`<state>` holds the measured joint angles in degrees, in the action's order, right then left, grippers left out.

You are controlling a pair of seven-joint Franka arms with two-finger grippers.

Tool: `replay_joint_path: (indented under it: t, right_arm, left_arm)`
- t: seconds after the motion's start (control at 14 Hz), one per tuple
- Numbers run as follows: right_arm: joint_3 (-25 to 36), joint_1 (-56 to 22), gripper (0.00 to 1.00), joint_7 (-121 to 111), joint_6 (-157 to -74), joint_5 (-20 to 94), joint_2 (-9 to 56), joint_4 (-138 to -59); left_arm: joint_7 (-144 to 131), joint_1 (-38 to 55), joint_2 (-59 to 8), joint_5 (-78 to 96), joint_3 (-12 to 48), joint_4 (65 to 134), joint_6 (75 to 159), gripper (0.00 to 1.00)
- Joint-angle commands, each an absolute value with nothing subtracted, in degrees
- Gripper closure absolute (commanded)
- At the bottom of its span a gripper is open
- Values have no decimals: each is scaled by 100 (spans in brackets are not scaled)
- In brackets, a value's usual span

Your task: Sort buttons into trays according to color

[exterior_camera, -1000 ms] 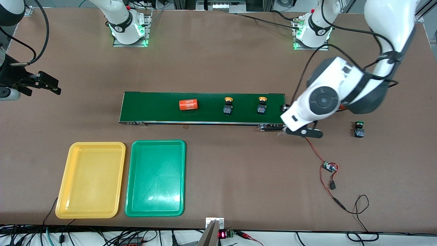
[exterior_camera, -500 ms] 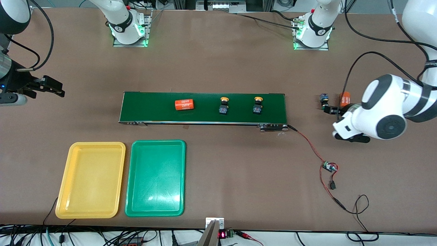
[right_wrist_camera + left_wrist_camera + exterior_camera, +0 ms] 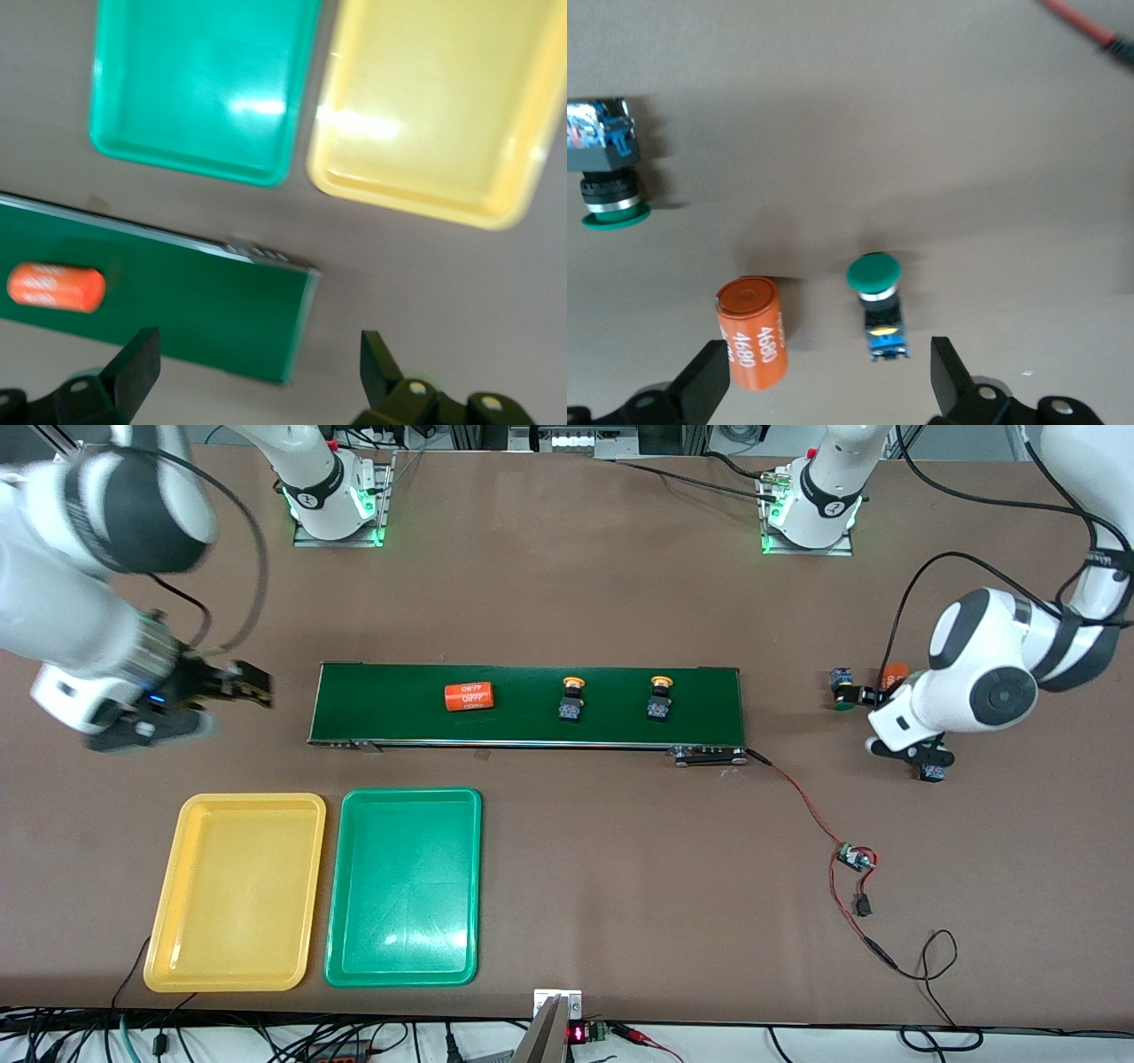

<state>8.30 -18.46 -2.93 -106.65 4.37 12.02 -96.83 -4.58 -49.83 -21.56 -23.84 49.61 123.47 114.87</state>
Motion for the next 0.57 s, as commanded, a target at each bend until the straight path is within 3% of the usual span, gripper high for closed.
replay_joint_path:
  t: [0.0,0.29,0.5]
  right_arm:
    - [861,-2310,0,637,-10924,964,1580,-9607]
    - [861,-3180,0,1544,-11450,1345,2065,-9439]
    - [879,-3918,0,1758,-11925,1283,2574,-9378]
  left_arm:
    - [192,-5676,-1819,-2496,5019,13015,12241,0]
    - [343,-6038,-1889,-2505,4984,13587,13217,0]
    - [352,-6117,-1898,-2618,4975,13605,13210,0]
